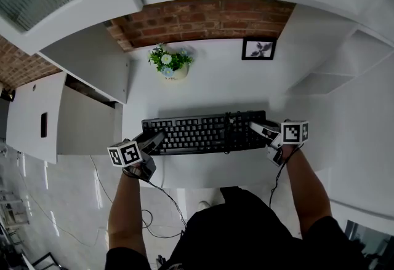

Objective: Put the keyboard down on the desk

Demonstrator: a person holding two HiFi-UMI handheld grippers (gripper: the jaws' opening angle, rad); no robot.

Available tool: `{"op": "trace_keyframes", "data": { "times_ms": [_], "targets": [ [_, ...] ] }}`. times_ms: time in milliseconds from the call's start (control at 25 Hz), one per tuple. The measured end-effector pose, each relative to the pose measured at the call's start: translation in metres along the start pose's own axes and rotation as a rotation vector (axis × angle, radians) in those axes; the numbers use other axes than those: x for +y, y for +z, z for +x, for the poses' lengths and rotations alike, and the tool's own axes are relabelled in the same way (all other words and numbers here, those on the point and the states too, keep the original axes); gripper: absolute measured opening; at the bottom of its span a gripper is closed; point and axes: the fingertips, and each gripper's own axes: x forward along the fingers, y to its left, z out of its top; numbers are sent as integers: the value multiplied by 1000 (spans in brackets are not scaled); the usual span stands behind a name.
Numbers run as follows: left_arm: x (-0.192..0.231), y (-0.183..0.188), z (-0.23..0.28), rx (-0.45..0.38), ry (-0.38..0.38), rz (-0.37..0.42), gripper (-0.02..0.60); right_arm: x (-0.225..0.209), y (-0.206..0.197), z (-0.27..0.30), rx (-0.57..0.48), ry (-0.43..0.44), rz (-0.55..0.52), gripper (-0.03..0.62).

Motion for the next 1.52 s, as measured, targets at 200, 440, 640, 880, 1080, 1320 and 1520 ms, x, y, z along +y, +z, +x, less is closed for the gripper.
{"op": "trace_keyframes", "data": {
  "times_ms": [200,440,640,880,1080,1320,1520],
  "targets": [
    [8,-10,8,26,52,-9,331,-21,-8,5,28,-51,24,230],
    [16,-17,16,54,139,11,345,-41,-15,7,55,-129,18,240],
    [23,-25,20,67,197,16,351,-53,-18,9,73,-198,-13,253],
    [30,-31,23,84,265,46,357,-63,-20,10,87,-290,-77,264],
    [32,-33,25,73,298,49,359,-69,-21,11,84,-354,-104,267],
    [37,-31,24,75,340,59,362,-70,-20,13,80,-386,-113,268],
    [39,-31,22,78,418,97,365,-70,-20,13,73,-421,-134,268]
  ]
}}
